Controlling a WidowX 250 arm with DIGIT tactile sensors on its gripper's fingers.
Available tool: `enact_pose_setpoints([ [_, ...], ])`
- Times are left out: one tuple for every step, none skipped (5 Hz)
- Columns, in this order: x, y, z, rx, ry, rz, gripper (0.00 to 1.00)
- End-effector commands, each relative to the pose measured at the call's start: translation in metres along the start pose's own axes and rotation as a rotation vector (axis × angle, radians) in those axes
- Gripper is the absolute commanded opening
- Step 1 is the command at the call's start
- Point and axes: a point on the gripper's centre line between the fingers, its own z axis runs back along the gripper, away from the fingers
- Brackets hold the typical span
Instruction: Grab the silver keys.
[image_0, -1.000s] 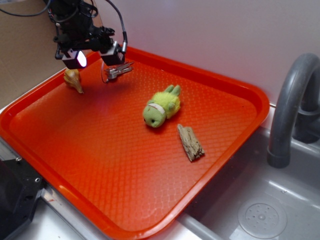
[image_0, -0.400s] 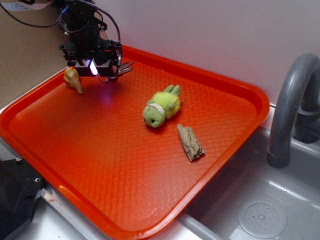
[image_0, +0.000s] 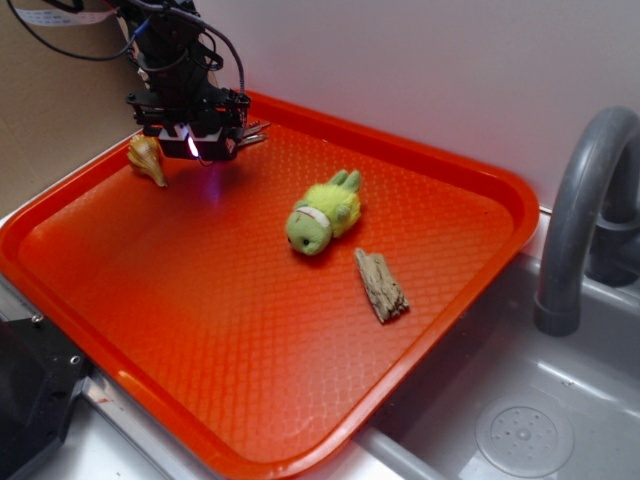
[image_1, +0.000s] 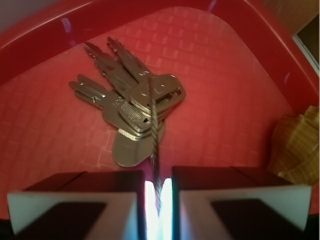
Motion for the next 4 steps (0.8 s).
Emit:
enact_pose_setpoints([
  [0.006, 0.004, 0.097, -0.119, -0.163, -0.187, 0.00],
  [-0.013, 0.007, 0.153, -0.255, -0.027, -0.343, 0.00],
  [-0.034, 0.016, 0.209, -0.274, 0.010, -0.430, 0.00],
  [-0.051, 0.022, 0.240, -0.311, 0.074, -0.526, 0.00],
])
